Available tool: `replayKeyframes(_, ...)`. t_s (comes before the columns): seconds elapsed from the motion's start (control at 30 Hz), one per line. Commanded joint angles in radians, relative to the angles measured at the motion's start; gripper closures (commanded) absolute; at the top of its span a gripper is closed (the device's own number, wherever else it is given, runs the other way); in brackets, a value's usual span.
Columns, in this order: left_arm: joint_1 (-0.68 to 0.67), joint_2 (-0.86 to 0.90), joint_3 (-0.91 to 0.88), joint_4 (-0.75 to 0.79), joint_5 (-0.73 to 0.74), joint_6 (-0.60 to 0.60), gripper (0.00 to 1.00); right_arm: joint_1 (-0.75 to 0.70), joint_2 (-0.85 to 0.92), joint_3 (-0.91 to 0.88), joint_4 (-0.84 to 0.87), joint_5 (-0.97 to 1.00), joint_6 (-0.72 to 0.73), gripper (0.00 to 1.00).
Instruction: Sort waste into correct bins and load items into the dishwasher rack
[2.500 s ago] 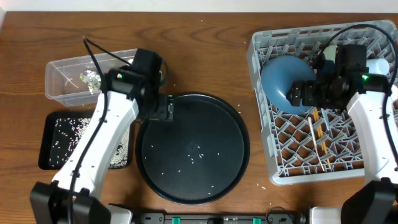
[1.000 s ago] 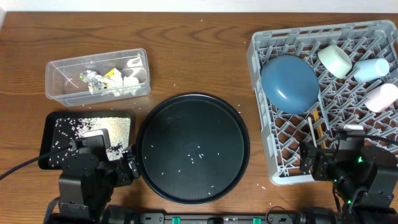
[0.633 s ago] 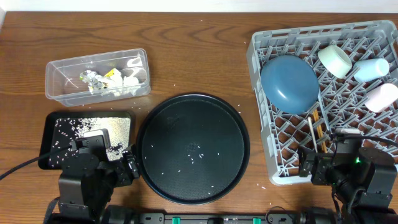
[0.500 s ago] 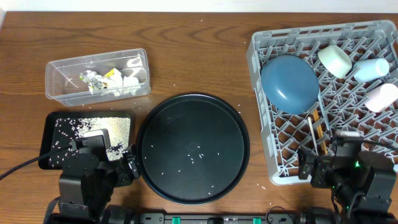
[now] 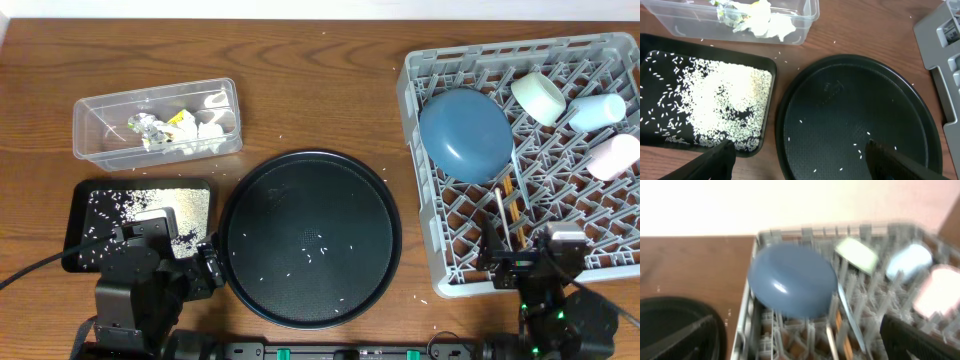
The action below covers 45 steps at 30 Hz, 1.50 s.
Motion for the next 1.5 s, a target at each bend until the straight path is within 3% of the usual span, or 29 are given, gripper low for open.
replayKeyframes(0.0,0.002,-0.001,-0.005,0.001,-0.011,-0.005,0.16,0.022,-0.080,-0.090,0.105,0.006,-0.046,0.01)
replayKeyframes(0.43,0.002,-0.001,-0.005,0.001,-0.011,-0.005,0.16,0.028,-0.083,-0.425,0.772,0.026,-0.072,0.01)
replayKeyframes(0.6,0.002,-0.001,-0.005,0.001,-0.011,-0.005,0.16,0.031,-0.083,-0.425,0.696,0.025,-0.158,0.01)
replayKeyframes(0.73,0.002,-0.001,-0.005,0.001,-0.012,-0.005,0.16,0.031,-0.083,-0.425,0.468,0.029,-0.124,0.01)
replayKeyframes(1.47,0.002,-0.001,-0.005,0.001,-0.011,-0.005,0.16,0.031,-0.083,-0.425,0.487,0.032,-0.096,0.01)
